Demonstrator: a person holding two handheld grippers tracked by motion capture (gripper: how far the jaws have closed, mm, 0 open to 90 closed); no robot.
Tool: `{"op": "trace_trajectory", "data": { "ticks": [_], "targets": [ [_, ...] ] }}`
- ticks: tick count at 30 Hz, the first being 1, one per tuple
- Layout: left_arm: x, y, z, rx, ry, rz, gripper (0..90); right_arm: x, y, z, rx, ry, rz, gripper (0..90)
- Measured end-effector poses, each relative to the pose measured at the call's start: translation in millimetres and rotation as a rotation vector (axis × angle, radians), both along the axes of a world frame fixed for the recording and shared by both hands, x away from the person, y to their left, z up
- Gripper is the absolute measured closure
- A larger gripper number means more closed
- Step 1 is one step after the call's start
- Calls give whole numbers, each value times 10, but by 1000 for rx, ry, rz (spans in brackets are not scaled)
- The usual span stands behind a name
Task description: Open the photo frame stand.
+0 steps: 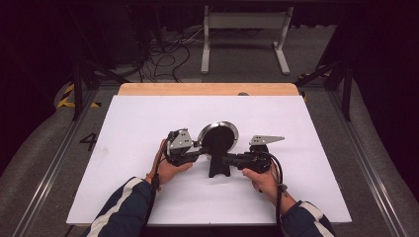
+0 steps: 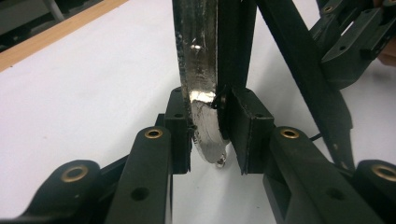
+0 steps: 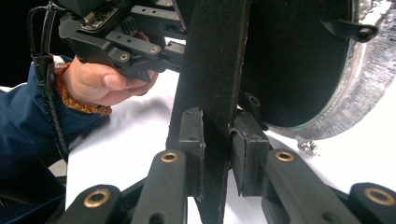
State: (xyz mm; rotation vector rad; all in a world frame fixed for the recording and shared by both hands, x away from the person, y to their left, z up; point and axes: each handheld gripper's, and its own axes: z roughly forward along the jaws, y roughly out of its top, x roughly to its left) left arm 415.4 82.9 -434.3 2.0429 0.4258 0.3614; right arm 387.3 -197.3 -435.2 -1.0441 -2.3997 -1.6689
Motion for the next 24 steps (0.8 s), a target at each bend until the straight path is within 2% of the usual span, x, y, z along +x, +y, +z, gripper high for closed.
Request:
{"op": "trace_trajectory", "data": {
  "ticks": [4, 8, 19, 24],
  "targets": [
    [9, 16, -7, 9, -10, 27, 723, -12, 21, 2, -13, 2, 2, 762],
    [7, 12, -8, 14, -15, 31, 721, -15, 38, -2, -19, -3, 3, 761],
    [6, -16, -23, 35, -60, 78, 709, 5, 58, -12, -37, -3, -15, 759],
    [10, -17, -34, 40, -72, 78, 699, -2, 76, -13, -50, -14, -15, 759]
  ]
}}
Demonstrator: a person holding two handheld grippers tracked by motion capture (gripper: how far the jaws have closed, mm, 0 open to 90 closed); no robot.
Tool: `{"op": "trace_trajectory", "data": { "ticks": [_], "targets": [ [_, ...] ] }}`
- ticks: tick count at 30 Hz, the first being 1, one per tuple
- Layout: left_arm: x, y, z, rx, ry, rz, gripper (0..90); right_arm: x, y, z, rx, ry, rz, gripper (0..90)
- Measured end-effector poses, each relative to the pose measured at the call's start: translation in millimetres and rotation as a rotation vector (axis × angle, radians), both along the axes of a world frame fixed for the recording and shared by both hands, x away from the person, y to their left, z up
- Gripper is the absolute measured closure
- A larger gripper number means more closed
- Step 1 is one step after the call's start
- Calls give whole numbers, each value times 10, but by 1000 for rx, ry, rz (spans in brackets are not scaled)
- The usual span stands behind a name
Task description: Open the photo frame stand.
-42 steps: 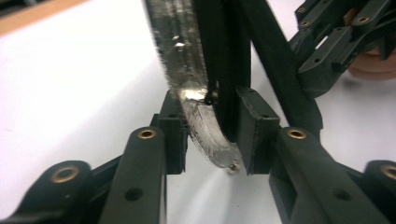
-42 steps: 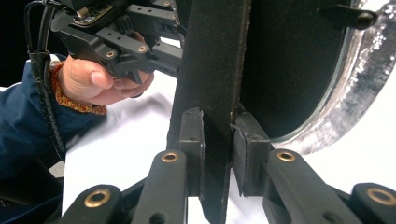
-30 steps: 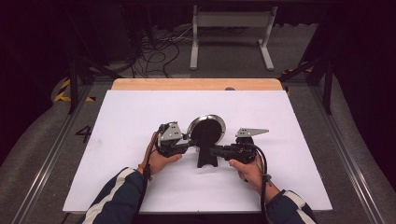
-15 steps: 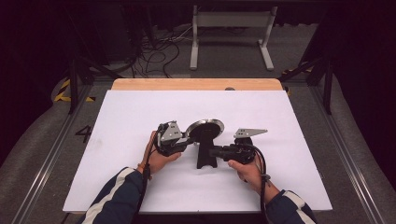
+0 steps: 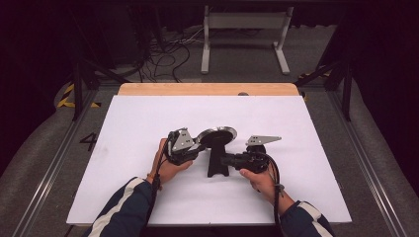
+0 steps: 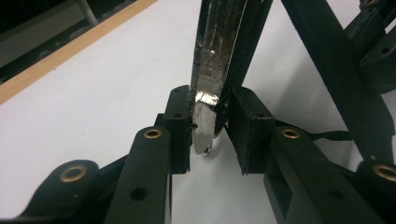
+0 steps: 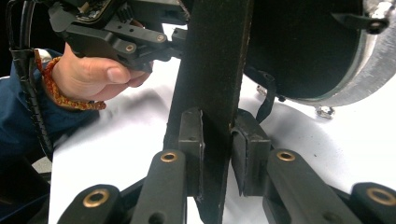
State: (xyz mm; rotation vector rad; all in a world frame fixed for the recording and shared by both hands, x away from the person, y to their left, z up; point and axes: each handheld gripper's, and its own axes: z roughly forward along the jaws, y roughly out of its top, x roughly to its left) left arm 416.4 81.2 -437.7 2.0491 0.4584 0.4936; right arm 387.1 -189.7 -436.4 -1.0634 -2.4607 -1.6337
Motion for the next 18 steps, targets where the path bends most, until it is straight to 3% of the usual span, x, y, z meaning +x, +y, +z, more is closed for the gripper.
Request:
{"op": "trace_trajectory", "data": {
  "ticks": [18],
  "targets": [
    [-58, 3, -8, 43, -13, -17, 698, -79, 68, -17, -100, -42, 14, 767]
  ]
}}
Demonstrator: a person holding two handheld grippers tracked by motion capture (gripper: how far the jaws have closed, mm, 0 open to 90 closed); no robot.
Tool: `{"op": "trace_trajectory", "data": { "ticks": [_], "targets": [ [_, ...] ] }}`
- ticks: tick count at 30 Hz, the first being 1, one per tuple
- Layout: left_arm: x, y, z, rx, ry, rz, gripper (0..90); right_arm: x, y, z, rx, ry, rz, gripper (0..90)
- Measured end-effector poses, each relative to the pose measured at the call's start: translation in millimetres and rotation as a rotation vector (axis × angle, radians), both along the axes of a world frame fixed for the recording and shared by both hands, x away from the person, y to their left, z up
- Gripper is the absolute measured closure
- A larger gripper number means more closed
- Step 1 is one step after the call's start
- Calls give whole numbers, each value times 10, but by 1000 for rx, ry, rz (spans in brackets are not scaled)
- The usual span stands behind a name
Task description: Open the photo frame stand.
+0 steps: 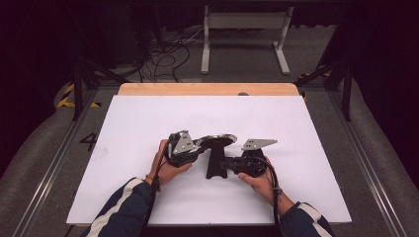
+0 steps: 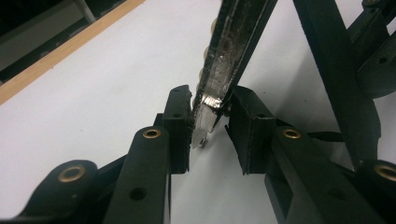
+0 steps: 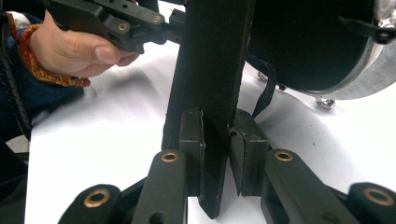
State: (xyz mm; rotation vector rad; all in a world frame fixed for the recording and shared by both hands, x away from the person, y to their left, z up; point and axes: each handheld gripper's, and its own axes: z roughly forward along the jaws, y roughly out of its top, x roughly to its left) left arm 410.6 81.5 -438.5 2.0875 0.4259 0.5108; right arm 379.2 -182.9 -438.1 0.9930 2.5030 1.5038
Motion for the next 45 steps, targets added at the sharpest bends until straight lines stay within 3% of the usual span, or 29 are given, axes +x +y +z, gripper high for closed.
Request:
{"op": "trace_trajectory", "data": {
  "ticks": [7, 13, 20, 24, 30, 37, 39, 45],
  "targets": [
    [-5, 14, -12, -26, 32, 7, 689, -16, 8, -8, -17, -7, 13, 773],
    [28, 31, -35, -30, 53, 17, 622, -28, -3, -8, -27, -16, 9, 770],
    [31, 70, -28, -30, 68, 25, 554, -74, 24, 13, -51, -53, 8, 687],
    [21, 79, -20, -24, 64, 21, 537, -118, -7, 82, -54, -87, -17, 640],
    [-21, 111, 39, -17, 12, 19, 530, -217, -119, 224, -13, -143, -60, 604],
    [-21, 139, 56, -9, 36, -5, 558, -342, -123, 314, -5, -214, -74, 669],
    [-19, 135, 57, -5, 39, -13, 559, -373, -118, 334, 10, -230, -82, 736],
    [1, 153, 50, -3, 56, -21, 556, -416, -82, 362, -6, -265, -93, 871]
  ]
}}
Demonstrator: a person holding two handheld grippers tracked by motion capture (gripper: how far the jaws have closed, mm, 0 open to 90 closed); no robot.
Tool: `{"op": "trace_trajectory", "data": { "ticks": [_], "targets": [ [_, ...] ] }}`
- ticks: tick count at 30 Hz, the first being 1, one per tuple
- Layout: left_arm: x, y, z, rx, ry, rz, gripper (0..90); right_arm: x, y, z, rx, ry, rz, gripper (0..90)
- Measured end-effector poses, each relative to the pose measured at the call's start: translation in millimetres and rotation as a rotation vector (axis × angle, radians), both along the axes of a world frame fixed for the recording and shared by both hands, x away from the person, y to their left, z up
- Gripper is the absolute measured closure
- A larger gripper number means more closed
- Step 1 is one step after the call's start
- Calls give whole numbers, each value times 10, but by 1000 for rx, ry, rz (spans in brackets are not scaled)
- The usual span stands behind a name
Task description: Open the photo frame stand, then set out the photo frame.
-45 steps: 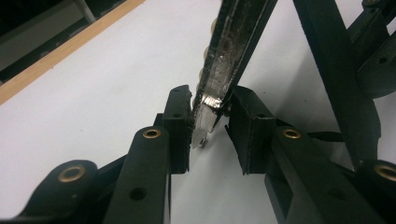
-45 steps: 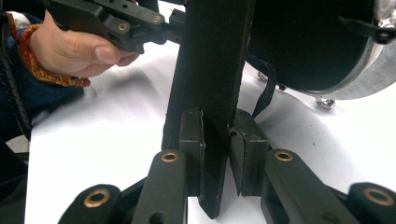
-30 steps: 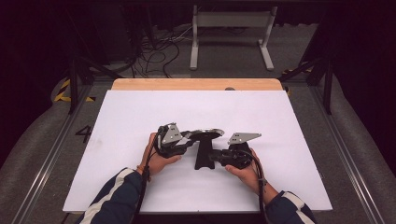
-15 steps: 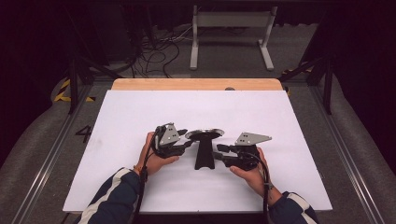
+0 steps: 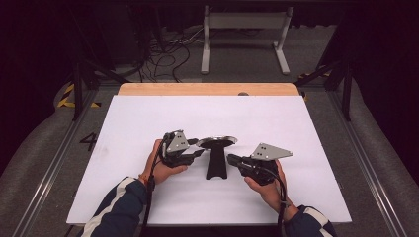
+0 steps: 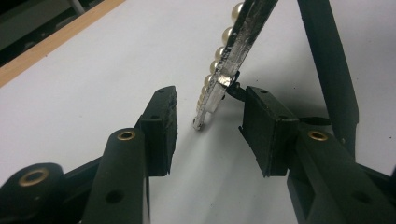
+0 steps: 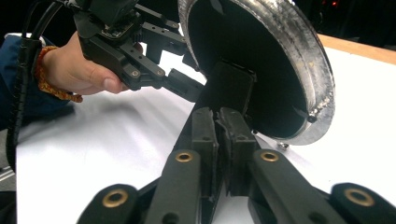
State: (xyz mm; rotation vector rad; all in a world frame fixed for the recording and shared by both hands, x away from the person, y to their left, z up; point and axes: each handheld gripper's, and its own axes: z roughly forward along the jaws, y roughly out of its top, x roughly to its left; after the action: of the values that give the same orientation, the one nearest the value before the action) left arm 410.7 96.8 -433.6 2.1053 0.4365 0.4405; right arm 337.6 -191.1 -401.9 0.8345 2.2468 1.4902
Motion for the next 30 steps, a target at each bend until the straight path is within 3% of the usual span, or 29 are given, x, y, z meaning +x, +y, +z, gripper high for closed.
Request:
{"op": "trace_trajectory", "data": {
  "ticks": [3, 8, 15, 20, 27, 30],
  "targets": [
    [16, 3, -11, -1, 11, 4, 551, -28, 33, 22, 1, -15, 4, 900],
    [45, -20, -50, 34, 24, 19, 540, -68, 132, 13, -25, -26, 20, 900],
    [51, -28, -64, 27, 23, 20, 543, -100, 261, -28, -58, -24, 55, 900],
    [71, -30, -73, 11, 27, 10, 556, -96, 369, -81, -72, -15, 47, 900],
    [88, -125, -144, 48, 36, 12, 618, -127, 588, -202, -146, -11, 45, 900],
    [98, -152, -160, 63, 18, 18, 663, -140, 680, -261, -170, -4, 35, 900]
  ]
}}
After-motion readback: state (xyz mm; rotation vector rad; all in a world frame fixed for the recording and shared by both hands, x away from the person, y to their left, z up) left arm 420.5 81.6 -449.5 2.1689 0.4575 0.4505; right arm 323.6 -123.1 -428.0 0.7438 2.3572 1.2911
